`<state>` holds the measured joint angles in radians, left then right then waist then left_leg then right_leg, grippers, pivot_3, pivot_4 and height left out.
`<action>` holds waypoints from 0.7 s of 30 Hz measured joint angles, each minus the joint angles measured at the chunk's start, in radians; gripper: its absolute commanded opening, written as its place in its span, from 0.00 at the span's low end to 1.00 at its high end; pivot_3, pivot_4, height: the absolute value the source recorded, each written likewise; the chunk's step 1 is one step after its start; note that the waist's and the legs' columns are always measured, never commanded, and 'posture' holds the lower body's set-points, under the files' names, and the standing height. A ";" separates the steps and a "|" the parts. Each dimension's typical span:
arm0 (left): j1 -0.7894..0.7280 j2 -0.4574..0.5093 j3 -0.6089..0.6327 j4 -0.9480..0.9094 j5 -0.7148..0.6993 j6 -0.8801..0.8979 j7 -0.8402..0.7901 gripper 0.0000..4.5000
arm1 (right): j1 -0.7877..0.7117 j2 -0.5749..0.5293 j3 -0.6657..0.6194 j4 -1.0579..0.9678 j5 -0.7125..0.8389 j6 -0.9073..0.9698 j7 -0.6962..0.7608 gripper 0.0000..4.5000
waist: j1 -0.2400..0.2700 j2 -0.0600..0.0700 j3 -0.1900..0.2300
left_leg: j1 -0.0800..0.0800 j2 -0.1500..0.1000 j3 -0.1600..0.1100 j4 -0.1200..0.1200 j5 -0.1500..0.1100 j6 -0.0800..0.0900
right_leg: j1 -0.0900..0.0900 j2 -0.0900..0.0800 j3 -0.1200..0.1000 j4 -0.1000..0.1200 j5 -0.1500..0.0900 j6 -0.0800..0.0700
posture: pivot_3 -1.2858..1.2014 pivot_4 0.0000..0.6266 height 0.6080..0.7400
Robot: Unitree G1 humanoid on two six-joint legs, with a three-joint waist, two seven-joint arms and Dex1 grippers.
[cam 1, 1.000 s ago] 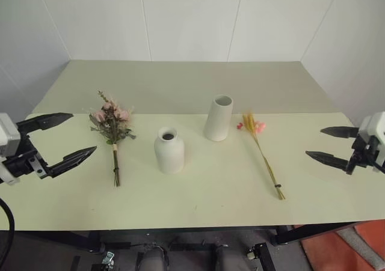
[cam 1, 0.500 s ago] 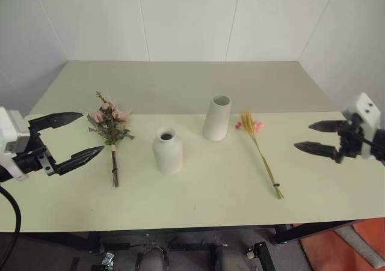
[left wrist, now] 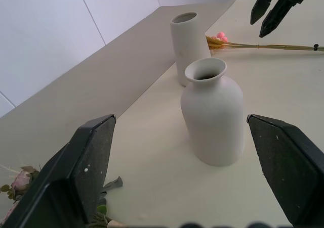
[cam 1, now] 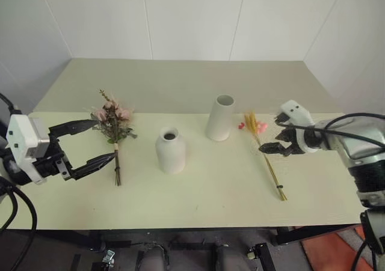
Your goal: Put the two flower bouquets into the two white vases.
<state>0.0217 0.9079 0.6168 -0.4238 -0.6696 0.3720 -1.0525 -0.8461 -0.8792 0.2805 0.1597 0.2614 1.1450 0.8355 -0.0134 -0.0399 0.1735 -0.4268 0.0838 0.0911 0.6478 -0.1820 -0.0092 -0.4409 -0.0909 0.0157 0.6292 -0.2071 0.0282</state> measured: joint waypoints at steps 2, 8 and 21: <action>0.020 -0.010 0.002 -0.017 0.000 0.000 0.009 1.00 | -0.017 0.019 0.022 0.045 -0.016 0.002 -0.006 0.99 | -0.001 0.000 0.000 | 0.000 0.000 0.000 0.000 0.000 0.000 | 0.000 0.000 0.000 0.000 0.000 0.000 | 0.52 0.24 1.00; 0.087 -0.043 0.023 -0.069 -0.001 0.002 0.038 1.00 | -0.051 0.065 0.055 0.148 -0.057 0.001 -0.005 0.99 | -0.004 0.000 0.000 | 0.001 0.000 -0.001 0.000 0.000 0.000 | 0.000 0.001 0.000 0.000 0.000 0.000 | 0.52 0.24 1.00; 0.132 -0.048 0.068 -0.109 -0.021 0.004 0.066 1.00 | -0.118 0.188 0.059 0.351 -0.139 -0.076 -0.014 0.24 | -0.011 -0.001 -0.001 | 0.002 0.000 -0.001 0.000 0.000 0.000 | 0.001 0.001 0.000 0.000 0.000 0.000 | 0.52 0.24 1.00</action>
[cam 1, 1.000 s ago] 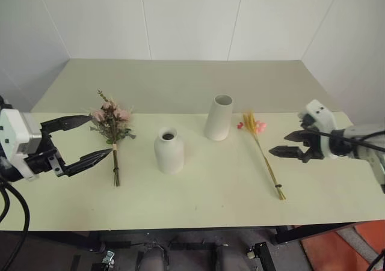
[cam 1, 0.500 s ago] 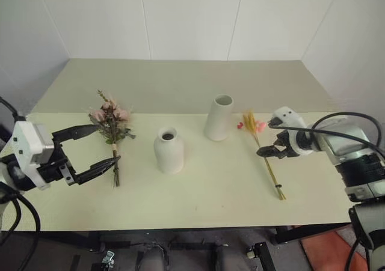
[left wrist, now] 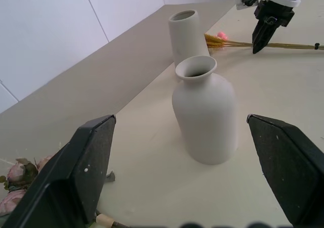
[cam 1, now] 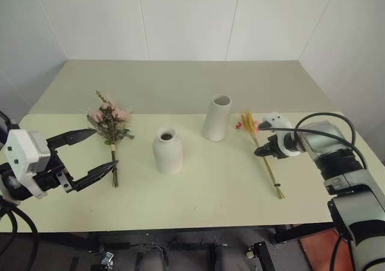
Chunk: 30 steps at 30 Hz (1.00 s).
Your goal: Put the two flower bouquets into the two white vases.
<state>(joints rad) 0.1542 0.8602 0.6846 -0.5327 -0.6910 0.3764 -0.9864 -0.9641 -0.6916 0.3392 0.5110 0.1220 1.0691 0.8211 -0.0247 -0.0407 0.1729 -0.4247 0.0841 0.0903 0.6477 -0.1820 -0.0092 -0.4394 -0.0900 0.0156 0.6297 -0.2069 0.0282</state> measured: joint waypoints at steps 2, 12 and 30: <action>0.001 0.000 0.002 0.000 0.000 0.000 0.001 1.00 | -0.002 0.002 -0.002 0.009 -0.010 -0.008 0.001 0.10 | 0.000 0.000 0.000 | 0.000 0.000 0.000 0.000 0.000 0.000 | 0.000 0.000 0.000 0.000 0.000 0.000 | 0.52 0.24 1.00; -0.008 0.008 0.002 0.008 0.000 -0.001 -0.002 1.00 | 0.047 0.079 -0.166 -0.038 -0.033 -0.079 -0.195 0.01 | -0.001 0.000 0.000 | -0.001 0.000 0.000 0.000 0.000 0.000 | -0.001 0.000 0.000 0.000 0.000 0.000 | 0.52 0.24 1.00; -0.098 0.051 -0.020 0.094 0.004 -0.003 -0.046 1.00 | -0.133 0.426 -0.696 -0.288 0.362 -0.813 -0.521 0.01 | -0.020 0.001 0.000 | -0.002 0.001 -0.002 -0.001 0.000 0.000 | -0.001 0.000 -0.001 0.000 0.001 0.000 | 0.52 0.24 1.00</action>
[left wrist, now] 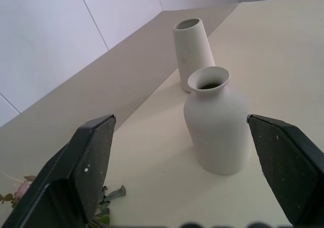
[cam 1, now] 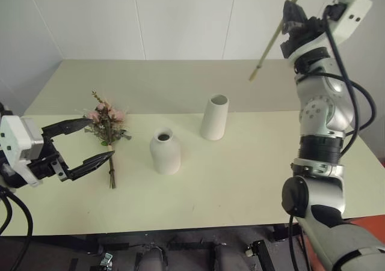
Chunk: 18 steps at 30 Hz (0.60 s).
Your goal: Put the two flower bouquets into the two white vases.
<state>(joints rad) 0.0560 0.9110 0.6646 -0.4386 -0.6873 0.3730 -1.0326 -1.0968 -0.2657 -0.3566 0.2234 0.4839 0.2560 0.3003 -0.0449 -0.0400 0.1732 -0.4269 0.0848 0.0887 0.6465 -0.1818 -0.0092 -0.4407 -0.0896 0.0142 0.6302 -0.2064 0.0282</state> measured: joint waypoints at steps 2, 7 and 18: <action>-0.001 0.000 0.000 0.001 0.000 0.000 -0.002 1.00 | 0.001 0.028 0.012 -0.017 0.015 -0.001 0.006 0.01 | 0.000 0.000 0.000 | 0.001 0.000 0.000 0.000 0.000 0.000 | 0.000 0.000 0.000 0.000 0.000 0.000 | 0.52 0.24 1.00; -0.001 0.000 0.000 0.000 0.000 0.001 0.000 1.00 | 0.045 0.071 0.069 -0.026 0.022 -0.001 0.035 0.01 | -0.001 0.000 0.000 | 0.001 0.000 0.000 -0.001 0.000 0.000 | 0.000 0.000 0.000 0.000 0.000 0.000 | 0.52 0.24 1.00; 0.058 -0.001 0.038 -0.045 -0.009 0.008 0.019 1.00 | 0.078 0.096 0.108 0.125 -0.023 -0.141 0.121 0.01 | -0.001 0.000 0.000 | 0.001 0.000 0.000 -0.001 0.000 0.000 | 0.000 0.000 0.000 0.000 0.000 0.000 | 0.52 0.24 1.00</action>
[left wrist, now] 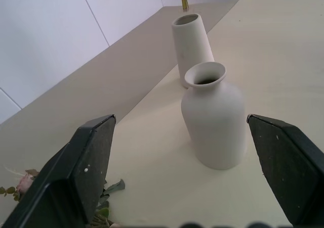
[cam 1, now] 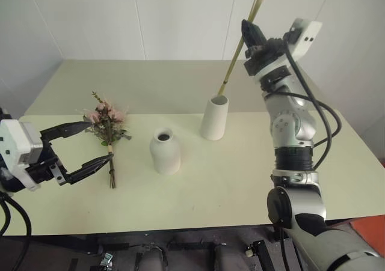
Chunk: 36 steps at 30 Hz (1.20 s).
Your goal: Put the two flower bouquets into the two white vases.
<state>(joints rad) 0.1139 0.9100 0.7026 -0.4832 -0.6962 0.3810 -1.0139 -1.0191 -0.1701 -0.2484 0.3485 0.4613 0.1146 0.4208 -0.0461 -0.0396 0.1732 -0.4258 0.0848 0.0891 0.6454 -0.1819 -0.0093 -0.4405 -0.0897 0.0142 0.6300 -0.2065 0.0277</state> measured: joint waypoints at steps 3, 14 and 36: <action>0.008 0.000 0.010 -0.008 -0.007 0.007 0.002 1.00 | 0.015 0.006 0.003 0.067 -0.019 -0.056 0.021 0.01 | 0.000 0.000 0.000 | 0.000 0.000 0.000 0.000 0.000 0.000 | 0.000 0.000 0.000 0.000 0.000 0.000 | 0.52 0.24 1.00; 0.009 0.001 0.023 -0.013 -0.012 0.015 0.007 1.00 | 0.057 0.030 0.045 0.142 -0.068 -0.152 0.067 0.48 | -0.001 0.000 0.000 | 0.000 0.000 0.000 -0.001 0.000 0.000 | 0.000 0.000 0.000 0.000 0.000 0.000 | 0.52 0.24 1.00; -0.448 -0.032 -0.266 -0.096 0.210 0.633 0.705 1.00 | 0.343 -0.456 0.177 -0.381 -0.120 0.365 0.255 0.99 | 0.027 -0.001 0.000 | 0.001 -0.001 -0.001 -0.001 0.000 0.000 | 0.001 0.001 0.000 -0.001 0.000 0.001 | 0.52 0.24 1.00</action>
<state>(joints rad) -0.3339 0.8779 0.4368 -0.5791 -0.4857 1.0137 -0.3089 -0.6760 -0.6265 -0.0718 -0.0327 0.3413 0.4795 0.6762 -0.0186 -0.0403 0.1734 -0.4249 0.0836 0.0876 0.6446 -0.1816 -0.0097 -0.4391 -0.0890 0.0142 0.6291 -0.2068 0.0283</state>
